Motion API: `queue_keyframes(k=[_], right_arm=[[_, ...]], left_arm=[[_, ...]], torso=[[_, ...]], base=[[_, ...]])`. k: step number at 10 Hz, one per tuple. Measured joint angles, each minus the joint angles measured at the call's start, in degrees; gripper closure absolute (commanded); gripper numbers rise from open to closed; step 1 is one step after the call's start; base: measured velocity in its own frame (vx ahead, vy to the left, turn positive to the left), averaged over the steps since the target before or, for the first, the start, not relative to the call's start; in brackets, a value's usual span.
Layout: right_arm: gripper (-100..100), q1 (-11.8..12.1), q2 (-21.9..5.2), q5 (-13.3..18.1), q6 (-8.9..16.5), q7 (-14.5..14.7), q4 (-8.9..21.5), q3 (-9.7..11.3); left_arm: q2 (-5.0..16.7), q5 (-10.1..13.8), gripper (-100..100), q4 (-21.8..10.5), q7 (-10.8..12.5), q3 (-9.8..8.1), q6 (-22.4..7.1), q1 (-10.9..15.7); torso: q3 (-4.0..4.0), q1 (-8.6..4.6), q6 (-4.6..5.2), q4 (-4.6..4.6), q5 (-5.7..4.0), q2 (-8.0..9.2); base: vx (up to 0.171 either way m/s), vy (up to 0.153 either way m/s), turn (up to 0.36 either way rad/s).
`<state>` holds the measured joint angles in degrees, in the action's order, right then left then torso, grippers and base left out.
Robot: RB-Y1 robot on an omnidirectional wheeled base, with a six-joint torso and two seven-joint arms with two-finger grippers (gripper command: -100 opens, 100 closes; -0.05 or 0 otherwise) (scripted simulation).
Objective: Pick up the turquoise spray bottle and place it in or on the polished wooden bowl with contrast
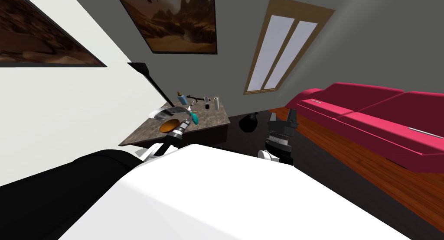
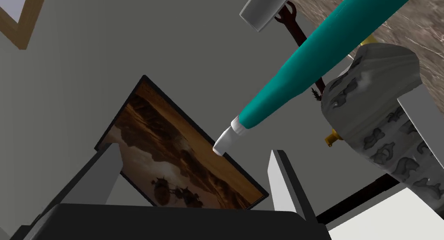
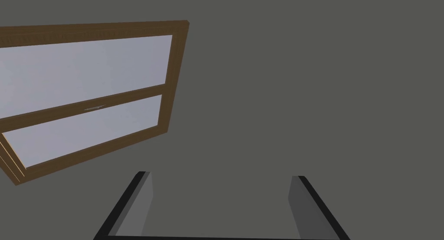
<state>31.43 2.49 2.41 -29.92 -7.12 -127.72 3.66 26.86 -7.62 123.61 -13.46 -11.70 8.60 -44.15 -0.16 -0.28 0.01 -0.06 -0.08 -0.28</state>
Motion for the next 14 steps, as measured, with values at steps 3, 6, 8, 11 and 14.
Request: queue_keyframes(k=[3, 6, 8, 11, 14], right_arm=[[0, 0.0, 0.0, 0.0, 0.0, 0.0, 0.0, 0.0], [0, 0.0, 0.0, 0.0, 0.0, 0.0, 0.0, 0.0], [0, 0.0, 0.0, 0.0, 0.0, 0.0, 0.0, 0.0], [0, 0.0, 0.0, 0.0, 0.0, 0.0, 0.0, 0.0], [0, 0.0, 0.0, 0.0, 0.0, 0.0, 0.0, 0.0]], left_arm=[[2.3, -1.1, -100, -1.5, -0.9, -1.45, -2.6, -1.7], [5.3, -1.9, -100, -2.7, -1.5, -3.15, -5.7, -3.0], [8.0, -2.3, -100, -4.2, -1.7, -4.57, -7.9, -3.5], [11.0, -3.6, -100, -6.8, -2.7, -6.18, -11.4, -4.5], [13.2, -4.3, -100, -7.1, -3.4, -7.31, -14.6, -5.7]], torso=[[0.02, 0.02, 0.0, 0.01, 0.01, 0.04], [0.04, 0.04, 0.0, 0.02, 0.01, 0.07], [0.0, 0.02, 0.0, 0.0, 0.0, 0.01], [0.01, -0.02, -0.01, 0.0, 0.0, 0.02], [0.06, 0.1, 0.0, 0.02, 0.02, 0.1]], base=[[0.059, -0.072, -0.016], [0.058, -0.074, -0.021], [0.067, -0.076, -0.014], [0.063, -0.083, -0.017], [0.052, -0.058, -0.019]])
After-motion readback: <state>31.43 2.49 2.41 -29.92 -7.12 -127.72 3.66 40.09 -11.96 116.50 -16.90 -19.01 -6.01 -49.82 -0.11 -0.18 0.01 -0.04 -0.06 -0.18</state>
